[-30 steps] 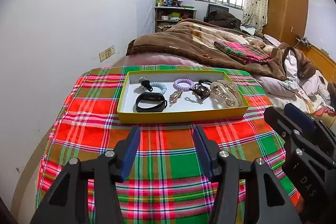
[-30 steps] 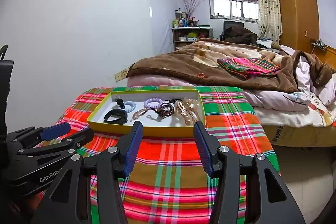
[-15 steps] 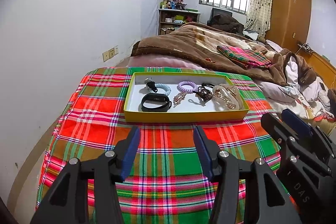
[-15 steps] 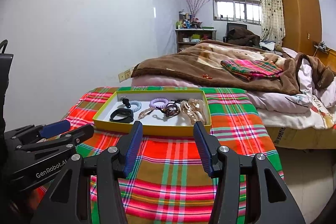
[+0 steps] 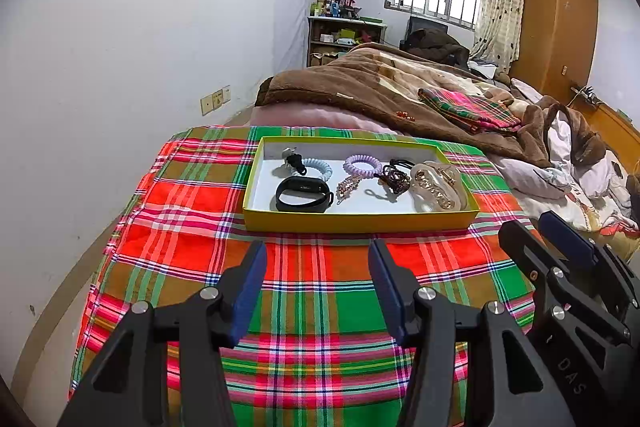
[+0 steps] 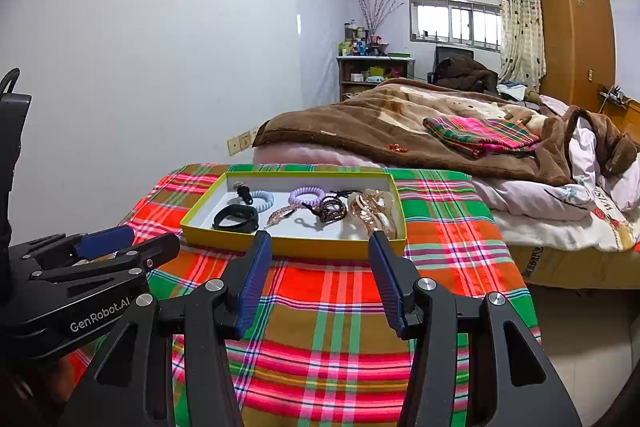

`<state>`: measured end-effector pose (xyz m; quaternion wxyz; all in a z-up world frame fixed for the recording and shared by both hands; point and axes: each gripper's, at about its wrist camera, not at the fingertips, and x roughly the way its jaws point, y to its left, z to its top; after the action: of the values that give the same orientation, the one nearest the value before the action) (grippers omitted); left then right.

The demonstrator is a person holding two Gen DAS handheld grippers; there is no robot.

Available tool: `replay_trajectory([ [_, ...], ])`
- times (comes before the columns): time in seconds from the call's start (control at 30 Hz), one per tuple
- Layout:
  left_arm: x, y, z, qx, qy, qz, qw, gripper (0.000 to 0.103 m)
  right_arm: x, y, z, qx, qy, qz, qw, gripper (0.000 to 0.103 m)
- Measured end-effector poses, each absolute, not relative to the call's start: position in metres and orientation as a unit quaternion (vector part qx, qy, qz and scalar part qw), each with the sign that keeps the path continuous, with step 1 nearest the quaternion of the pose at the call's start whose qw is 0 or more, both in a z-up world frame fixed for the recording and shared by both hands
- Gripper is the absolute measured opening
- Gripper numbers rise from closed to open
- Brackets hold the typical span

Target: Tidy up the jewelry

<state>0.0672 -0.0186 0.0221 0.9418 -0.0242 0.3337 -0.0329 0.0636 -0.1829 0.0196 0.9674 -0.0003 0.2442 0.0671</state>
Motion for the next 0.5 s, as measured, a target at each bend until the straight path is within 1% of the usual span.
replay_trajectory([
  [0.5,0.0725,-0.0149,0.0171,-0.040,0.345,-0.026,0.938,0.055,0.0643,-0.1836,0.0191,0.001,0.247,0.066,0.967,0.051],
])
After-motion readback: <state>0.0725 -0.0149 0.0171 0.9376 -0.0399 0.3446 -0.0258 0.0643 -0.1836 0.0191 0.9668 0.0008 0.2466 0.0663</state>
